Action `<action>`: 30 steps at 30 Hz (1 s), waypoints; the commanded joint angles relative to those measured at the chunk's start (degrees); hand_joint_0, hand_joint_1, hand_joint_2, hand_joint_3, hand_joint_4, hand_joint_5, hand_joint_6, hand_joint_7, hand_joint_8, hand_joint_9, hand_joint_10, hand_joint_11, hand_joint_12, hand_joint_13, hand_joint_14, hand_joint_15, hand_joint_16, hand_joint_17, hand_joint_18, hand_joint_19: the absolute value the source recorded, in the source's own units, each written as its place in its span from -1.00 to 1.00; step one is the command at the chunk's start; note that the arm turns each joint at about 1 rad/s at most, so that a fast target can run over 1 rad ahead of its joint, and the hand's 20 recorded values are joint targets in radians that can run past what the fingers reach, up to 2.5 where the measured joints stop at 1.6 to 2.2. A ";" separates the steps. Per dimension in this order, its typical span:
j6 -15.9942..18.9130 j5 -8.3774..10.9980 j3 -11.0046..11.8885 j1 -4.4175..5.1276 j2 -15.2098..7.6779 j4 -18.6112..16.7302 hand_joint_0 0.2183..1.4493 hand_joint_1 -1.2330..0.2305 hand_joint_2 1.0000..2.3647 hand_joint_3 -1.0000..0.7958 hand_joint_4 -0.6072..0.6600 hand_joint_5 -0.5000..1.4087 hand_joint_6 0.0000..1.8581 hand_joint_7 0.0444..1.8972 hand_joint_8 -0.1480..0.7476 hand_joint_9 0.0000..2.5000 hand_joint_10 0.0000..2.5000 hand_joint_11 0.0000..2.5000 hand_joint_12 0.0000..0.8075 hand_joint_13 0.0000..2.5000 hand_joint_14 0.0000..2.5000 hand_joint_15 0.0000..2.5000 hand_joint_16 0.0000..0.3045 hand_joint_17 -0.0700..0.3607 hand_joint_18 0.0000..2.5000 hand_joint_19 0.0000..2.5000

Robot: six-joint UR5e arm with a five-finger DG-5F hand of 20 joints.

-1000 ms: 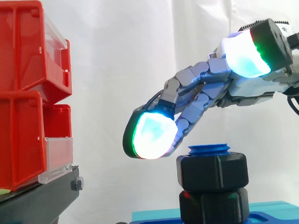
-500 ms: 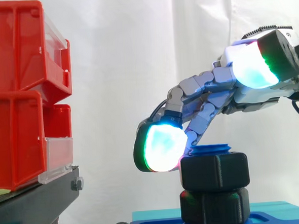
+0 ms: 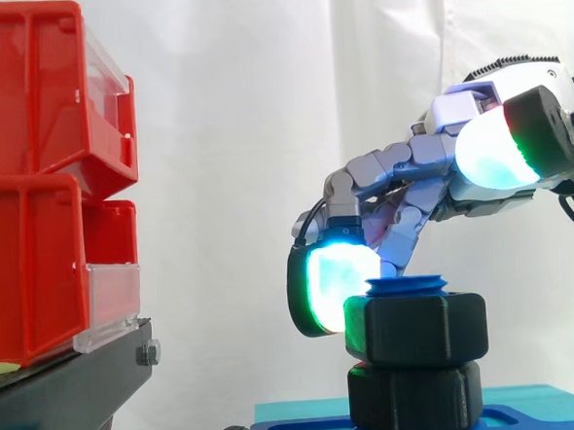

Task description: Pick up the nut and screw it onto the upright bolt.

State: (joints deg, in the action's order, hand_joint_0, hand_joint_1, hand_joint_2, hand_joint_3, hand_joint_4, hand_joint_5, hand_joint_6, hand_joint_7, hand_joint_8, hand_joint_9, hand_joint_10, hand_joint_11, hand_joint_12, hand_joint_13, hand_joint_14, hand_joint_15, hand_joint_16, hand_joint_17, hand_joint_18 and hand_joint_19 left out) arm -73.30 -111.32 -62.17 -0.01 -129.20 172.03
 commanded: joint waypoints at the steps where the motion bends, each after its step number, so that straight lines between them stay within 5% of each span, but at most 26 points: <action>1: -0.09 -0.48 -0.06 -0.42 0.00 -0.03 -0.49 0.43 -1.00 -0.44 0.18 -0.46 -0.46 0.52 -0.13 -0.37 -1.00 -1.00 -0.44 -0.64 -1.00 -1.00 -0.89 -0.50 -1.00 -1.00; 18: -1.58 -3.82 0.03 -3.15 0.00 -0.03 -0.47 0.37 -1.00 -0.44 0.14 -0.39 -0.42 0.41 -0.24 0.00 -1.00 -1.00 -0.65 -0.40 -1.00 -1.00 -0.98 -0.64 -0.74 -1.00; 24: -1.85 -5.14 0.03 -4.29 0.09 -0.03 -0.48 0.39 -1.00 -0.44 0.13 -0.40 -0.46 0.49 -0.18 -0.01 -1.00 -1.00 -0.62 -0.42 -1.00 -1.00 -0.97 -0.63 -0.76 -1.00; 30: -1.85 -5.57 0.56 -4.73 0.09 -0.03 -0.51 0.44 -1.00 -0.44 0.31 -0.50 -0.46 0.19 -0.12 -0.15 -1.00 -1.00 -0.50 -0.49 -1.00 -1.00 -0.93 -0.57 -0.84 -1.00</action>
State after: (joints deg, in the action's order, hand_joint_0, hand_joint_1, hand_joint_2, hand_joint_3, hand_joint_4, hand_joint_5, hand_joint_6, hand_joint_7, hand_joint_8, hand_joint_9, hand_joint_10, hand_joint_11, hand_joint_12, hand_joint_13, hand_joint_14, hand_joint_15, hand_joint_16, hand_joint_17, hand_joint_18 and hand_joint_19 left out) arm -75.14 -116.63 -61.99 -4.50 -129.12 171.97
